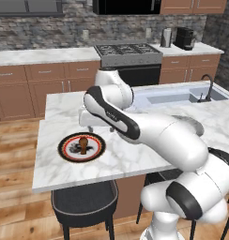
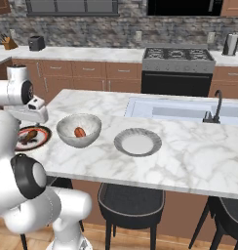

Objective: Pick the chicken drumstick and sweet potato from their plates and place them in the bowl. Then put the bowl in the fridge.

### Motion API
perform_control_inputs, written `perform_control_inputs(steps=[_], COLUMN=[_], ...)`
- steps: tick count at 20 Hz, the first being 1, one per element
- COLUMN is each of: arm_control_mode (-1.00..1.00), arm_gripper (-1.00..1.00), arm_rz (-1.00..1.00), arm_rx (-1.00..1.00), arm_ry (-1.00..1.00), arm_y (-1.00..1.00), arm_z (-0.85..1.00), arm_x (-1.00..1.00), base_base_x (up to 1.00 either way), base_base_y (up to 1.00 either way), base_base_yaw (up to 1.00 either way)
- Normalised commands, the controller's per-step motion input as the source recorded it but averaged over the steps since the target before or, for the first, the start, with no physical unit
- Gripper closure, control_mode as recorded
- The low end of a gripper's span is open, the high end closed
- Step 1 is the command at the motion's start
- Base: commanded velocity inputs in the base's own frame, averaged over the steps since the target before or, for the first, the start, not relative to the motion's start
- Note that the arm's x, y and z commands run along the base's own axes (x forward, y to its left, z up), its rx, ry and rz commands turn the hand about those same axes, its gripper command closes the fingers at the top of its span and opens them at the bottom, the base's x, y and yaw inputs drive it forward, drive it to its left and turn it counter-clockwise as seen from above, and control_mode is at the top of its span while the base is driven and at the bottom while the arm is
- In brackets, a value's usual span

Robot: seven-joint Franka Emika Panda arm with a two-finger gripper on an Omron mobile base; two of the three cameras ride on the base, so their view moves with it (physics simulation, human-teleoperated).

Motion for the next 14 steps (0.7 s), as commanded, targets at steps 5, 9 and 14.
perform_control_inputs(steps=[5,9,14], arm_control_mode=[-1.0,-1.0,-1.0], arm_gripper=[-1.0,-1.0,-1.0], arm_rz=[-0.3,-0.2,-0.11], arm_rx=[-0.07,-0.11,-0.18], arm_ry=[0.01,0.08,-0.01], arm_y=[0.59,0.27,0.14], arm_z=[-0.19,-0.35,-0.36], arm_x=[0.17,0.3,0.27], base_base_x=[0.0,0.0,0.0], base_base_y=[0.0,0.0,0.0], base_base_yaw=[0.0,0.0,0.0])
